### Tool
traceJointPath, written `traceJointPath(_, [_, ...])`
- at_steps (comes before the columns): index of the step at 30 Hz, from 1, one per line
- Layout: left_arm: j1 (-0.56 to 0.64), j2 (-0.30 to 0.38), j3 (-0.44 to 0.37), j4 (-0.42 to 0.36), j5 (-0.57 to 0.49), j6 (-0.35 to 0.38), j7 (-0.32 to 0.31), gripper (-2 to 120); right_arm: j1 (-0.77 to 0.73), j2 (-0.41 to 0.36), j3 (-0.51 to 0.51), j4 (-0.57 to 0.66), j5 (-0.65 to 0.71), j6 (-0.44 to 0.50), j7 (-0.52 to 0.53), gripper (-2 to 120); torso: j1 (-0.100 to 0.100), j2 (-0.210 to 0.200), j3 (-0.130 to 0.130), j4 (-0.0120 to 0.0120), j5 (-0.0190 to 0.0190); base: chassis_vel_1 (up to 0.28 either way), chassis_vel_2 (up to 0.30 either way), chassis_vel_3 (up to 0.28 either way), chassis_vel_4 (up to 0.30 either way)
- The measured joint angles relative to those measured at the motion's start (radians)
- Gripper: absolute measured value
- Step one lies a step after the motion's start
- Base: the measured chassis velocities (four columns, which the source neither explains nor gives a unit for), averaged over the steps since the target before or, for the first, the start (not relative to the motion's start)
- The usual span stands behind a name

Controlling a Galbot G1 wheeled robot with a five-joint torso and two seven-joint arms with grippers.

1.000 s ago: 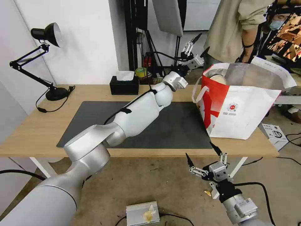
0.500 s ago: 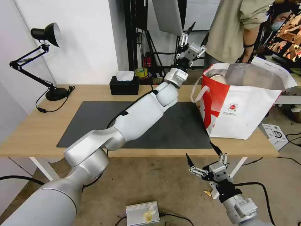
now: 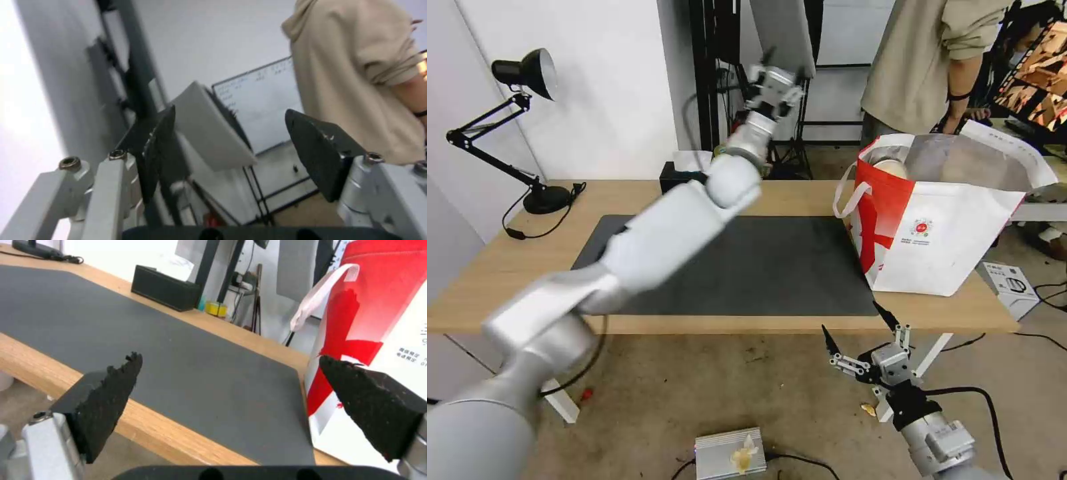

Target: Pick up the trash from the table and place it into the takeout bag.

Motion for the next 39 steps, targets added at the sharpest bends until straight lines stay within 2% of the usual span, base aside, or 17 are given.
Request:
traceJointPath(3, [0.064, 0.141, -0.045, -0.145, -0.106, 0.058, 0.013, 72, 0.000, 0.000, 0.000, 0.000, 0.000, 0.000, 0.000, 100, 0.000, 0.000, 0.000, -0.0006, 0.0003, 0.000, 0.000, 0.000, 0.000])
traceJointPath(4, [0.064, 0.141, -0.045, -0.145, -0.106, 0.058, 0.013, 72, 0.000, 0.000, 0.000, 0.000, 0.000, 0.000, 0.000, 100, 0.000, 0.000, 0.000, -0.0006, 0.0003, 0.000, 0.000, 0.000, 0.000])
traceJointPath(8, [0.196, 0.300, -0.135, -0.323, -0.197, 0.107, 0.015, 72, 0.000, 0.000, 0.000, 0.000, 0.000, 0.000, 0.000, 100, 0.000, 0.000, 0.000, 0.0003, -0.0003, 0.000, 0.000, 0.000, 0.000])
traceJointPath(10, [0.232, 0.329, -0.163, -0.360, -0.206, 0.112, 0.015, 73, 0.000, 0.000, 0.000, 0.000, 0.000, 0.000, 0.000, 100, 0.000, 0.000, 0.000, 0.0001, -0.0002, 0.000, 0.000, 0.000, 0.000])
traceJointPath(13, [0.347, 0.404, -0.265, -0.462, -0.233, 0.133, 0.028, 85, 0.000, 0.000, 0.000, 0.000, 0.000, 0.000, 0.000, 100, 0.000, 0.000, 0.000, -0.0004, 0.0003, 0.000, 0.000, 0.000, 0.000])
traceJointPath(14, [0.347, 0.404, -0.265, -0.462, -0.233, 0.133, 0.028, 85, 0.000, 0.000, 0.000, 0.000, 0.000, 0.000, 0.000, 100, 0.000, 0.000, 0.000, -0.0004, 0.0003, 0.000, 0.000, 0.000, 0.000])
traceJointPath(18, [0.569, 0.473, -0.449, -0.575, -0.239, 0.151, 0.056, 99, 0.000, 0.000, 0.000, 0.000, 0.000, 0.000, 0.000, 100, 0.000, 0.000, 0.000, -0.0001, -0.0002, 0.000, 0.000, 0.000, 0.000])
traceJointPath(19, [0.569, 0.473, -0.449, -0.575, -0.239, 0.151, 0.056, 99, 0.000, 0.000, 0.000, 0.000, 0.000, 0.000, 0.000, 100, 0.000, 0.000, 0.000, -0.0001, -0.0002, 0.000, 0.000, 0.000, 0.000])
traceJointPath(21, [0.680, 0.496, -0.535, -0.624, -0.235, 0.157, 0.069, 100, 0.000, 0.000, 0.000, 0.000, 0.000, 0.000, 0.000, 100, 0.000, 0.000, 0.000, -0.0001, 0.0004, 0.000, 0.000, 0.000, 0.000])
traceJointPath(22, [0.680, 0.496, -0.535, -0.624, -0.235, 0.157, 0.069, 100, 0.000, 0.000, 0.000, 0.000, 0.000, 0.000, 0.000, 100, 0.000, 0.000, 0.000, -0.0001, 0.0004, 0.000, 0.000, 0.000, 0.000])
traceJointPath(26, [0.897, 0.510, -0.691, -0.713, -0.215, 0.160, 0.088, 100, 0.000, 0.000, 0.000, 0.000, 0.000, 0.000, 0.000, 100, 0.000, 0.000, 0.000, -0.0003, 0.0003, 0.000, 0.000, 0.000, 0.000])
traceJointPath(31, [1.028, 0.489, -0.798, -0.767, -0.199, 0.163, 0.109, 100, 0.000, 0.000, 0.000, 0.000, 0.000, 0.000, 0.000, 100, 0.000, 0.000, 0.000, -0.0001, 0.0006, 0.000, 0.000, 0.000, 0.000])
traceJointPath(32, [1.071, 0.472, -0.829, -0.788, -0.195, 0.163, 0.109, 100, 0.000, 0.000, 0.000, 0.000, 0.000, 0.000, 0.000, 100, 0.000, 0.000, 0.000, -0.0002, 0.0006, 0.000, 0.000, 0.000, 0.000])
traceJointPath(33, [1.171, 0.386, -0.893, -0.837, -0.173, 0.160, 0.093, 100, 0.000, 0.000, 0.000, 0.000, 0.000, 0.000, 0.000, 100, 0.000, 0.000, 0.000, -0.0003, 0.0006, 0.000, 0.000, 0.000, 0.000])
traceJointPath(35, [1.200, 0.357, -0.906, -0.850, -0.157, 0.159, 0.090, 100, 0.000, 0.000, 0.000, 0.000, 0.000, 0.000, 0.000, 100, 0.000, 0.000, 0.000, -0.0005, 0.0005, 0.000, 0.000, 0.000, 0.000])
traceJointPath(38, [1.331, 0.258, -0.936, -0.901, -0.082, 0.153, 0.113, 100, 0.000, 0.000, 0.000, 0.000, 0.000, 0.000, 0.000, 100, 0.000, 0.000, 0.000, -0.0003, 0.0005, 0.000, 0.000, 0.000, 0.000])
traceJointPath(39, [1.331, 0.258, -0.936, -0.901, -0.082, 0.153, 0.113, 100, 0.000, 0.000, 0.000, 0.000, 0.000, 0.000, 0.000, 100, 0.000, 0.000, 0.000, -0.0003, 0.0005, 0.000, 0.000, 0.000, 0.000])
